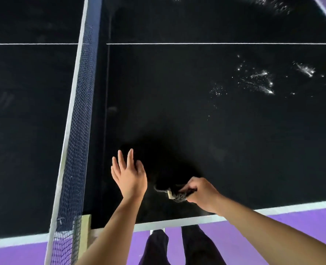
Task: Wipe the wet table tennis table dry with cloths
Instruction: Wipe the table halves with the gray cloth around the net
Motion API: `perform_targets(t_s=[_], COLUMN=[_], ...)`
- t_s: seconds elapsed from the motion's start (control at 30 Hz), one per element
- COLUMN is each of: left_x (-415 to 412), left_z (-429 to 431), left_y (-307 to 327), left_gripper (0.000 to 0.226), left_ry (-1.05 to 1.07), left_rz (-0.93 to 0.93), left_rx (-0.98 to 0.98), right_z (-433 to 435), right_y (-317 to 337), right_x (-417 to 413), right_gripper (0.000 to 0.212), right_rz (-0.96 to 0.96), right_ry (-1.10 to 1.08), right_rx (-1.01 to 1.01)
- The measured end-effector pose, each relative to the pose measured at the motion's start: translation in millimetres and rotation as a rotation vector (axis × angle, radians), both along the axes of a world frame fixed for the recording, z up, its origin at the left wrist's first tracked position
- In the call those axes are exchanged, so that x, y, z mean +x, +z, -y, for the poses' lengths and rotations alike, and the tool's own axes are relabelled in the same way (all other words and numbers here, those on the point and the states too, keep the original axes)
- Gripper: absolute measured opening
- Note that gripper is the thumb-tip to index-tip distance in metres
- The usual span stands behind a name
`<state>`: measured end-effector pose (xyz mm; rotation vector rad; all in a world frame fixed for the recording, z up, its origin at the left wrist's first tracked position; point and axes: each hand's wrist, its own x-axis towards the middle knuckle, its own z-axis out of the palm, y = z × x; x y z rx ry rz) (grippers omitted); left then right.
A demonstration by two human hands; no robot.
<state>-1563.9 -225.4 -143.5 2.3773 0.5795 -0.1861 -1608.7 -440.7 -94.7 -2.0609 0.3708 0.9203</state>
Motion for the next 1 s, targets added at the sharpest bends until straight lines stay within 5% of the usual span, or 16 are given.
perform_targets(t_s=[0.2,0.4,0.5,0.63,1.0], left_x=[-51,-47,-48,-49,-47], left_z=[-25,-19,-19,-18,-22], left_y=[-29,-32,-34,-37,-33], left_gripper=[0.059,0.061,0.06,0.06,0.06], left_ry=[-0.243,-0.211,-0.194,-0.198,-0.202], left_rz=[0.038,0.056,0.079,0.083,0.082], left_rx=[0.325,0.395,0.402,0.415,0.352], right_z=[-17,-32,-46,-85,-94], right_y=[31,50,38,-10,-16], right_x=[-19,101,185,241,79], right_gripper=[0.017,0.006,0.017,0.042,0.038], right_rz=[-0.325,0.163,0.394,0.453,0.28], right_ry=[0.213,-0.075,-0.134,-0.014,0.132], right_rx=[0.031,-0.064,-0.165,-0.342,-0.391])
